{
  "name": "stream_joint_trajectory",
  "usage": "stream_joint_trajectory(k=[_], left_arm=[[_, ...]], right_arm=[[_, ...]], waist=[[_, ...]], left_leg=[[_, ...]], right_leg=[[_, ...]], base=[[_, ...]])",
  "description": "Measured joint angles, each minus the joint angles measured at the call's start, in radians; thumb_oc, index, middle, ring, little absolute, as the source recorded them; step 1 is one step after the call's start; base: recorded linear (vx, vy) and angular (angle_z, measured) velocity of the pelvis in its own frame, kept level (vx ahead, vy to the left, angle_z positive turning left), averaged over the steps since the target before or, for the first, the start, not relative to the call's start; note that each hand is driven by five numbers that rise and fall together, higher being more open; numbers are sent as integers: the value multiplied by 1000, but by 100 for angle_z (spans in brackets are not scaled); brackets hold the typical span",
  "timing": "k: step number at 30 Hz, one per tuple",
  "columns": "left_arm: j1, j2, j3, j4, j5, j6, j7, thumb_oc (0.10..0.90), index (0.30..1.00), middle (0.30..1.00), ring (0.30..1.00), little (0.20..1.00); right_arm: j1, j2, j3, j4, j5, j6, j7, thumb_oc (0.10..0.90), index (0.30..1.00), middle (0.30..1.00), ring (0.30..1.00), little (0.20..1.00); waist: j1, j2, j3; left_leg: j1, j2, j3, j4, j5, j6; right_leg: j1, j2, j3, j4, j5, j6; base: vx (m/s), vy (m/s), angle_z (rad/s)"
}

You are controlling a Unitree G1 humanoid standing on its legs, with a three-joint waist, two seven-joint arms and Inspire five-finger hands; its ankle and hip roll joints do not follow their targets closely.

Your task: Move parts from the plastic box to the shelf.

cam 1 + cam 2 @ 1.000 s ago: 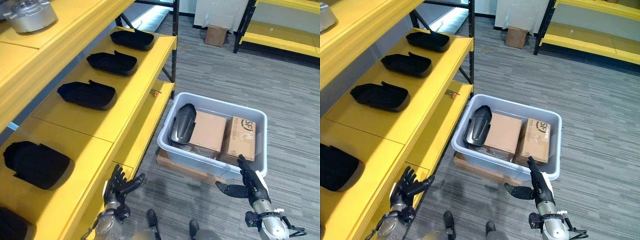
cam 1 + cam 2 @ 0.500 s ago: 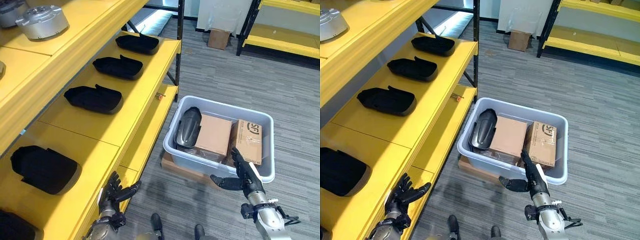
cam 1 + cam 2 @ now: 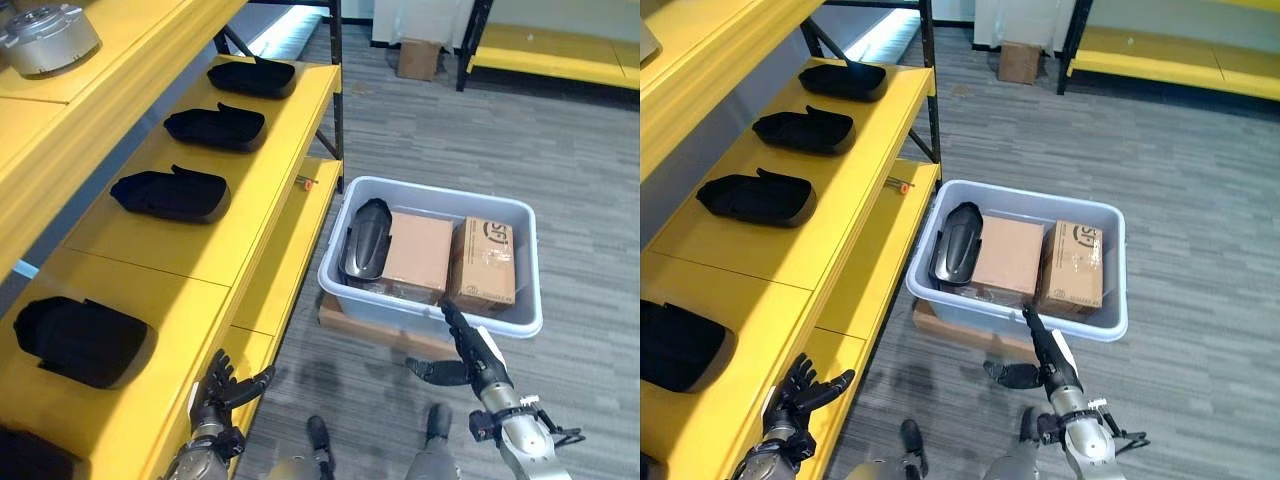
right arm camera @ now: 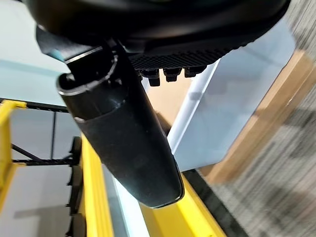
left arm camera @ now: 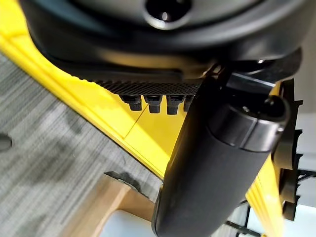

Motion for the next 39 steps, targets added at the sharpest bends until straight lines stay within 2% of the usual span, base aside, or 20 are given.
stream_joint_trajectory(k=[4,7,9,16,21,22,23,24,25,26,27,28,29,31,32,33,34,35,36,39], left_arm=[[62,-27,-28,-16,0,3,-1,900,1000,1000,1000,1000],[31,-43,-38,-16,-1,3,-1,900,1000,1000,1000,1000],[2,-43,-40,-19,-2,3,-1,900,1000,1000,1000,1000],[-2,-39,-37,-20,-2,3,2,900,1000,1000,1000,1000],[0,-39,-25,-21,-3,3,7,900,1000,1000,1000,1000],[-7,-33,-16,-22,-4,3,7,900,1000,1000,1000,1000],[-5,-33,-6,-19,-4,3,8,900,1000,1000,1000,1000],[-8,-26,2,-21,-4,2,8,900,1000,1000,1000,1000],[-17,-24,6,-21,-4,2,8,900,1000,1000,1000,1000],[-13,-23,5,-26,-4,1,9,900,1000,1000,1000,1000],[-28,-23,2,-29,-4,2,8,900,1000,1000,1000,1000],[-22,-20,-9,-25,-4,10,1,900,1000,1000,1000,1000],[-22,-21,-19,-21,-3,13,1,900,1000,1000,1000,1000],[-20,-24,-44,-10,-3,19,0,900,1000,1000,1000,1000],[-29,-27,-47,3,-2,20,-2,900,1000,1000,1000,1000],[-38,-30,-47,18,-2,24,0,900,1000,1000,1000,1000],[-35,-30,-47,21,-2,24,1,900,1000,1000,1000,1000],[-34,-34,-46,22,-2,24,1,900,1000,1000,1000,1000],[-33,-36,-46,23,-3,24,1,900,1000,1000,1000,1000],[-48,-36,-48,10,-3,23,-1,900,1000,1000,1000,1000]], right_arm=[[-14,-42,-18,-1,1,1,1,900,1000,1000,1000,1000],[-32,-67,-39,-1,3,0,-3,900,1000,1000,1000,1000],[-37,-70,-36,-1,3,0,-4,900,1000,1000,1000,1000],[-27,-71,-33,-2,3,1,-5,900,1000,1000,1000,1000],[-32,-72,-16,-2,3,0,-4,900,1000,1000,1000,1000],[-31,-64,-9,-1,3,1,-4,900,1000,1000,1000,1000],[-32,-64,-1,-1,3,-1,-3,900,1000,1000,1000,1000],[-34,-64,4,-1,3,-2,-1,900,1000,1000,1000,1000],[-31,-63,4,-1,3,-2,0,900,1000,1000,1000,1000],[-26,-73,6,-2,4,-3,0,900,1000,1000,1000,1000],[-24,-73,-14,-9,4,-7,-2,900,1000,1000,1000,1000],[-21,-62,-23,-10,5,-8,-9,900,1000,1000,1000,1000],[-19,-59,-27,-10,5,-11,-12,900,1000,1000,1000,1000],[-23,-60,-32,-3,5,-12,-18,900,1000,1000,1000,1000],[-24,-59,-32,2,4,-12,-20,900,1000,1000,1000,1000],[-21,-58,-29,4,4,-8,-21,900,1000,1000,1000,1000],[-17,-59,-27,2,4,-6,-19,900,1000,1000,1000,1000],[-14,-61,-30,0,4,-6,-19,900,1000,1000,1000,1000],[-12,-58,-33,1,4,-4,-20,900,1000,1000,1000,1000],[-14,-58,-41,0,4,-4,-19,900,1000,1000,1000,1000]], waist=[[-17,52,-24],[-42,58,-26],[-51,74,-27],[-49,116,-38],[-36,110,-39],[-18,92,-38],[-6,81,-35],[2,64,-30],[6,54,-30],[17,34,-22],[22,21,1],[19,-5,14],[13,-13,19],[4,14,21],[0,28,31],[3,32,37],[13,33,38],[4,48,44],[-1,63,42],[-26,69,39]], left_leg=[[3,125,-22,-7,33,-51],[1,183,-35,-6,50,-71],[1,208,-41,-6,50,-72],[0,222,-60,-6,36,-76],[-25,238,-68,68,33,-69],[-42,245,-80,119,40,-70],[-62,252,-106,163,71,-63],[-95,262,-154,223,102,-99],[-108,262,-178,246,113,-94],[-161,261,-251,334,145,-83],[-249,248,-329,481,199,-77],[-315,261,-287,426,109,-87],[-300,264,-264,279,94,-93],[-284,294,-258,29,85,-116],[-280,306,-258,-12,76,-122],[-265,311,-258,-13,73,-124],[-242,306,-258,-8,74,-124],[-225,308,-258,20,77,-127],[-165,303,-240,32,73,-122],[-118,265,-199,54,69,-111]], right_leg=[[9,136,-25,-6,-36,-64],[11,198,-39,-1,-59,-98],[-2,213,-49,42,-92,-109],[-34,211,-53,139,-154,-113],[-99,214,-39,280,-251,-144],[-113,216,-12,311,-271,-165],[-108,227,-18,312,-275,-172],[-110,235,1,320,-285,-190],[-105,229,5,314,-283,-200],[-116,254,19,326,-290,-245],[-103,252,15,321,-292,-259],[-80,256,24,279,-284,-243],[-86,259,31,269,-278,-234],[-96,297,33,256,-270,-223],[-94,315,42,258,-265,-217],[-90,330,72,255,-261,-211],[-85,333,78,251,-257,-238],[-66,347,85,236,-256,-235],[-54,367,134,225,-253,-230],[-48,356,172,215,-240,-224]], base=[[86,-202,-9],[77,-216,-1],[98,-231,5],[57,-94,7],[35,-244,0],[15,-134,-14],[-68,-261,-19],[-70,-175,-6],[-70,-174,-7],[95,-17,10],[198,160,4],[265,237,0],[260,280,-27],[187,189,-38],[160,184,-58],[138,189,-80],[225,300,-90],[299,401,-105],[298,431,-103],[149,257,-55]])
